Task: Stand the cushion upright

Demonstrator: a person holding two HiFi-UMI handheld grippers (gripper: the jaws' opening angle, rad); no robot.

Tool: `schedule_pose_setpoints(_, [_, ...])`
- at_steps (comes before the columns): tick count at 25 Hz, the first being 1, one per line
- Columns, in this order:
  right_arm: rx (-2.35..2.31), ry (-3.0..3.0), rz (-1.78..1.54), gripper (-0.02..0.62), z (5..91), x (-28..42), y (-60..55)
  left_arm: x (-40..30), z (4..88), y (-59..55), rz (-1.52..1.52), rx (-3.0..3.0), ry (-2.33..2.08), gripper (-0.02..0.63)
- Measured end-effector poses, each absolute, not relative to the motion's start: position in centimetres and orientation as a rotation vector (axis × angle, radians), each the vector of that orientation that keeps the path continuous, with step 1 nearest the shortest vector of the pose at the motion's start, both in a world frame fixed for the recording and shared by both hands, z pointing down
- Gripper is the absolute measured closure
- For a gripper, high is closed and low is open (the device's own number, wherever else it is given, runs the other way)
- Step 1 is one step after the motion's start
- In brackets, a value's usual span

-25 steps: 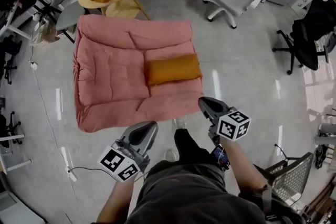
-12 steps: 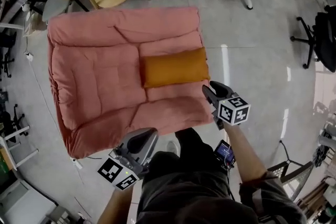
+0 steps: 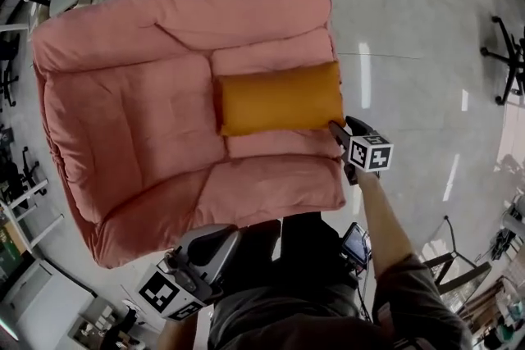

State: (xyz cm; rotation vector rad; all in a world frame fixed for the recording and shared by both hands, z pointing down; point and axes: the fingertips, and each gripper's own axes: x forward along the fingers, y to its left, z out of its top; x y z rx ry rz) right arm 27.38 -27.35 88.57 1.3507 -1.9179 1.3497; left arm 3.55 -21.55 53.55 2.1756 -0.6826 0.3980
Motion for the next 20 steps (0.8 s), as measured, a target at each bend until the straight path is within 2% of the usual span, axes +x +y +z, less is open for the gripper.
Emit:
schedule_pose_setpoints(3, [1.318,-1.952,1.342,0.416,89.7,27.1,-27.9,3.2,54.3,-21.6,0.427,2.159,-0.667,0.594])
schedule_pose_setpoints(5, [1.301,-1.977,1.287,0.517,89.0,26.7,-28.4,2.7,54.3,-21.8,0.418,2.153,-0.678,0.594])
schedule_pose_setpoints(6, [1.297,-1.986,1.258,0.531,88.3,26.5,-28.6,2.3,54.1,-21.8,0.409,2.15,-0.684,0.594])
schedule_pose_setpoints(14, [1.352,-2.115,0.905,0.557,74.7,22.7,-32.1,-0.8,49.8,-21.6,0.319,2.197,-0.673,0.594])
schedule_pose_setpoints(20, [1.19,-2.296,0.654,0.558,64.7,10.3,-33.6,-5.7,46.5,-21.0,0.233,2.253,-0.663,0.594])
